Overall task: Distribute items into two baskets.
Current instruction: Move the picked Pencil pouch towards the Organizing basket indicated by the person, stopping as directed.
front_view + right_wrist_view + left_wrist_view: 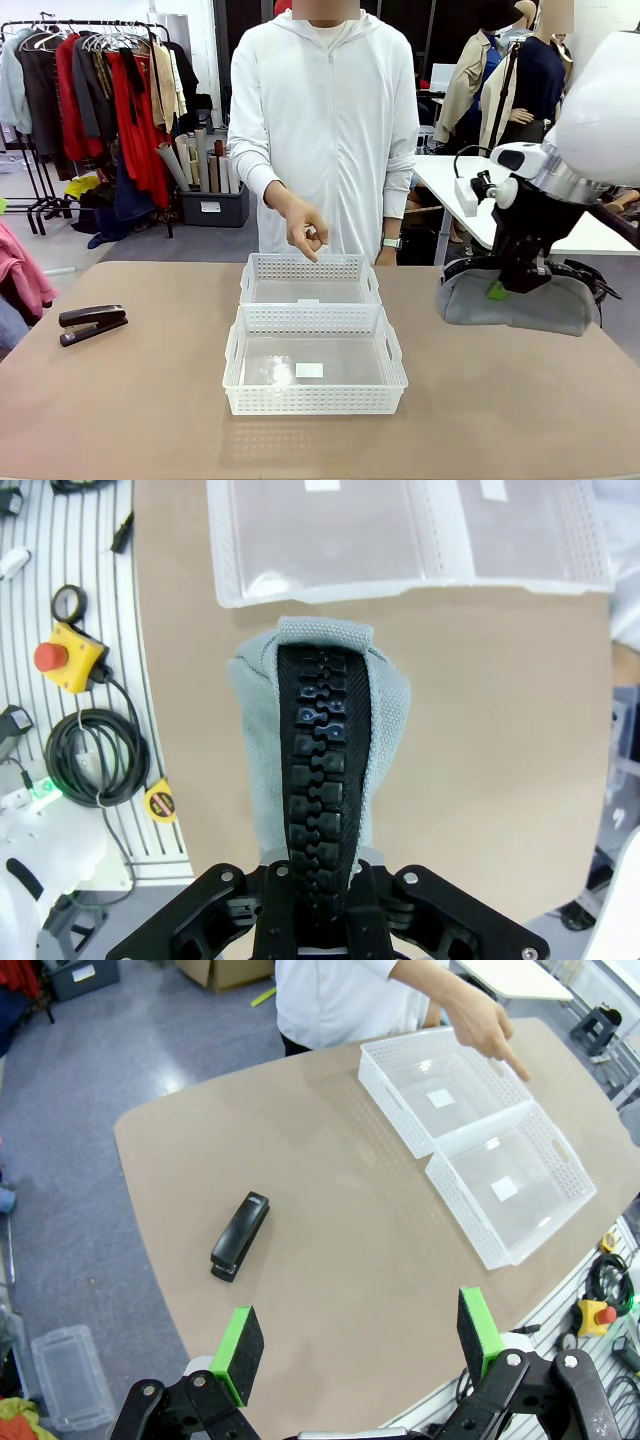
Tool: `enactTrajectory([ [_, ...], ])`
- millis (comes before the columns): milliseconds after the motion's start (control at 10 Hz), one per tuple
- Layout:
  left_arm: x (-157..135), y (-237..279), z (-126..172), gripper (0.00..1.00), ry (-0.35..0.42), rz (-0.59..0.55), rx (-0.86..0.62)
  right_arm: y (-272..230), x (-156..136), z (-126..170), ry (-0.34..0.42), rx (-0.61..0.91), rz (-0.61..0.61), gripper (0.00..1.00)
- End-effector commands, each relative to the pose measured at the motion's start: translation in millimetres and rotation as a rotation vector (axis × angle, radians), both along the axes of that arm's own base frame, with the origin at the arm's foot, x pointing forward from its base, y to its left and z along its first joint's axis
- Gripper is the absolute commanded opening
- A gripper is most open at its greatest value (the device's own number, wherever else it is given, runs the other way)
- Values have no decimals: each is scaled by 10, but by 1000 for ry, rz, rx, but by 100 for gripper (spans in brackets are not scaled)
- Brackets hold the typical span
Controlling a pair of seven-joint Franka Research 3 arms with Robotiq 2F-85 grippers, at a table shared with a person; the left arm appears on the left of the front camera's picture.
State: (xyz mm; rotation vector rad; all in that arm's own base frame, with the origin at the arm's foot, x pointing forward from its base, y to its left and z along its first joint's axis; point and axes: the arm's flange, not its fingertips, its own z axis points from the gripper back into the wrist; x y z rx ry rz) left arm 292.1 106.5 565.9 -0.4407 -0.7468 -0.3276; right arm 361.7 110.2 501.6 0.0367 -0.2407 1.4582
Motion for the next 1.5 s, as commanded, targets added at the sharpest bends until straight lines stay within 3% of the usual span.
enactTrajectory([
  [0,-2,-9,0,100,-2,-3,-2,103,47,-93,-8,17,54,0],
  [1100,-2,-9,0,100,-2,-3,-2,1181,113,-661,-6,-3,188,0],
  [1400,-2,-9,0,100,-2,-3,-2,1423,142,-768,-31,54,166,0],
])
